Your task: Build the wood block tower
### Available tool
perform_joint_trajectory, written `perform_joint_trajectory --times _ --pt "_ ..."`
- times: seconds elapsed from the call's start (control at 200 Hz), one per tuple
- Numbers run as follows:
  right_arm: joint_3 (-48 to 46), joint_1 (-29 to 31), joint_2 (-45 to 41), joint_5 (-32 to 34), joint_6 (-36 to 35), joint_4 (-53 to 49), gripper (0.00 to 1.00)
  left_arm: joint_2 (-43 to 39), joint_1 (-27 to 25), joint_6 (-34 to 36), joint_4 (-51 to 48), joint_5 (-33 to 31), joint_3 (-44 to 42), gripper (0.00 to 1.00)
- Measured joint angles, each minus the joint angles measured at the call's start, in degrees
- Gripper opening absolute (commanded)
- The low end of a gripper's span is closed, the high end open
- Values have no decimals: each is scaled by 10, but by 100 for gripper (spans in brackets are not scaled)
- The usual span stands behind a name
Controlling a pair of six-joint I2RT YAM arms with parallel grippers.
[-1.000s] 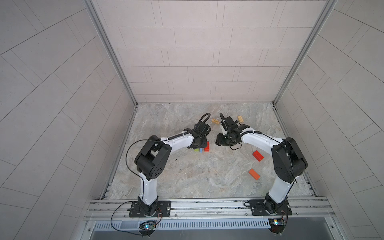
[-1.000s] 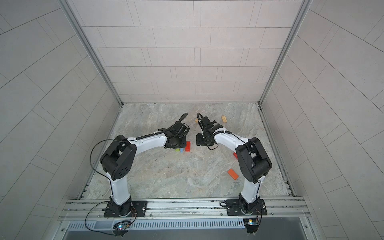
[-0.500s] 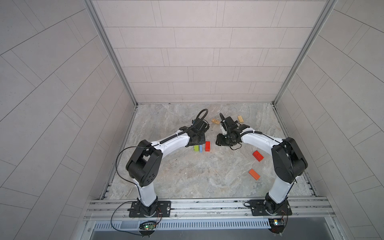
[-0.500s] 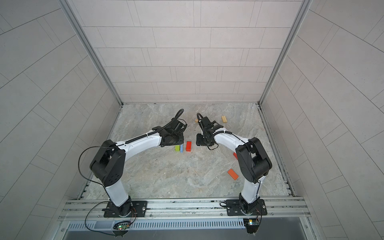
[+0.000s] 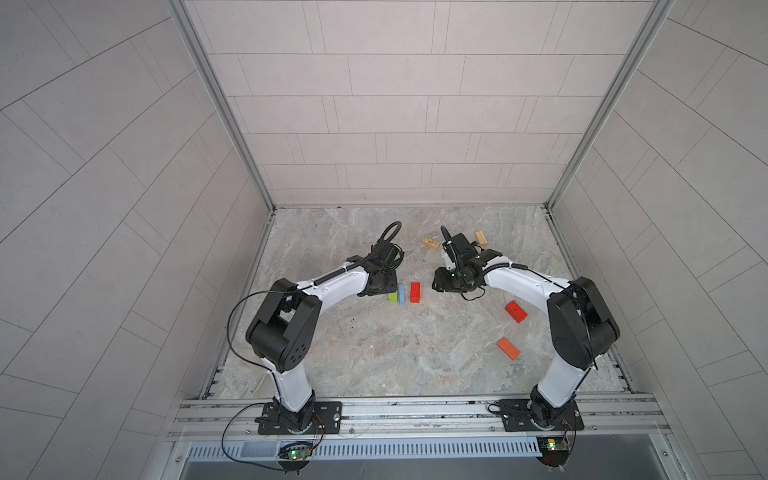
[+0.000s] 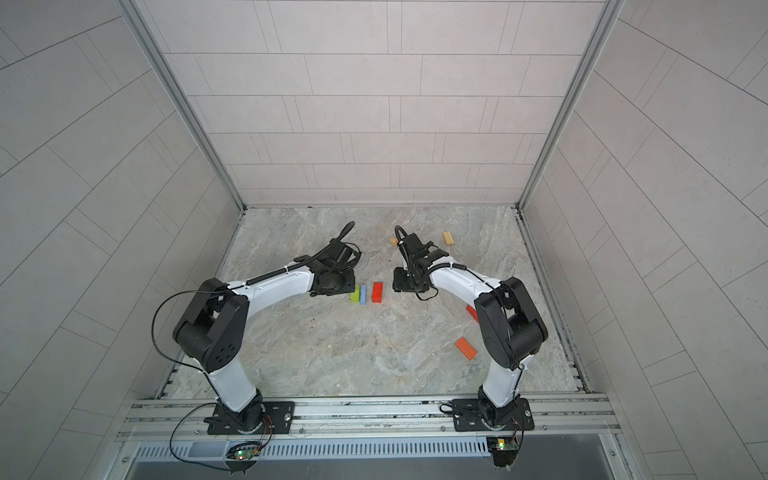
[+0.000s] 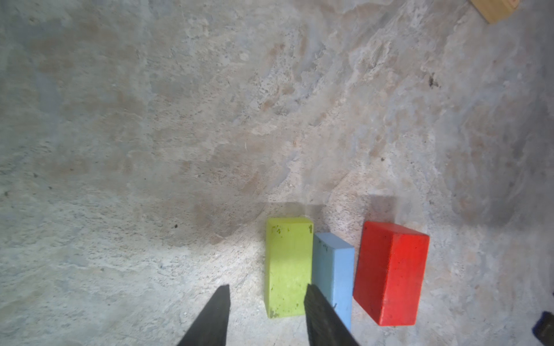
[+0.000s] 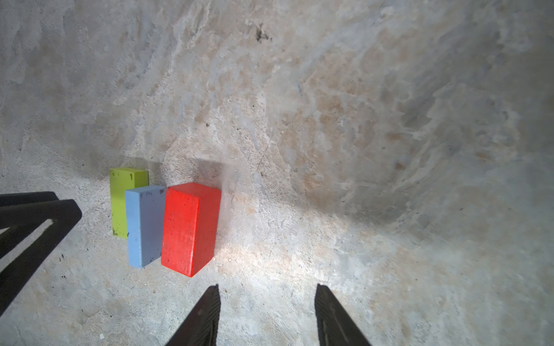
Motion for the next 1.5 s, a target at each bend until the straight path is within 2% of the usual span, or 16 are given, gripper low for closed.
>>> perform_joint_trajectory --times 0.26,0.781,1.021,1.211,1.501 --pt "0 0 0 0 0 0 52 27 0 4 15 18 0 55" --pt "0 0 0 0 -2 0 52 73 -1 4 27 33 20 54" --pt "0 0 0 0 -2 0 52 82 -1 4 28 32 29 43" --pt "0 -1 0 0 -2 0 52 90 -1 7 24 27 39 40" --pt "0 -1 0 0 -2 0 52 94 -1 9 20 20 46 25"
